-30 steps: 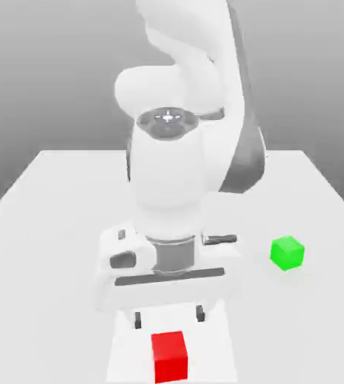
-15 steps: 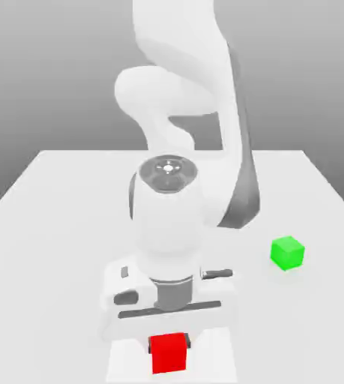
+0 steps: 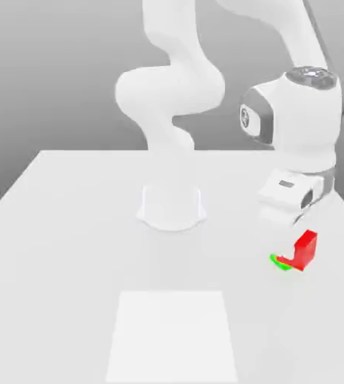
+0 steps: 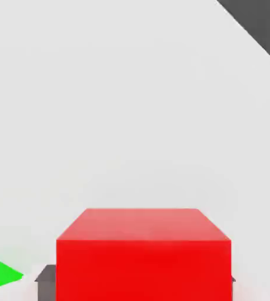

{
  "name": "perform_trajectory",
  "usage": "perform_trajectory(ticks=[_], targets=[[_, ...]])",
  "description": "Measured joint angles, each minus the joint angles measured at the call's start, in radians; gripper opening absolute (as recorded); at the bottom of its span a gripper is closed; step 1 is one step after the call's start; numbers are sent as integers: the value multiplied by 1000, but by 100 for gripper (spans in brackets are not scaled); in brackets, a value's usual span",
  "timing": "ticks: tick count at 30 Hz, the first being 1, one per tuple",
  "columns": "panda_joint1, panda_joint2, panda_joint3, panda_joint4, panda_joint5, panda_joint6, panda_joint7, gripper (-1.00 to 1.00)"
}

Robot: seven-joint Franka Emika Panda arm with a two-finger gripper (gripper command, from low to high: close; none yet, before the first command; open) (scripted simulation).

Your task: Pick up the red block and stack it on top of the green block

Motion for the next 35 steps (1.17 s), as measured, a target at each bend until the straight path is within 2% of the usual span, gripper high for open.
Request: perform_trajectory(ticks=[7,13,17,18,24,35], targets=[[165,-134,117,-152,-13,12,-86,-100],[110,1,167,-160,-118,153,-25,-100],[71,124,173,-160,-232,272,52,-100],[65,150,173,-161,-260,296,71,100],[61,162,171,-161,-274,309,80,100],[201,-118,93,-167,-62,40,-63,100]])
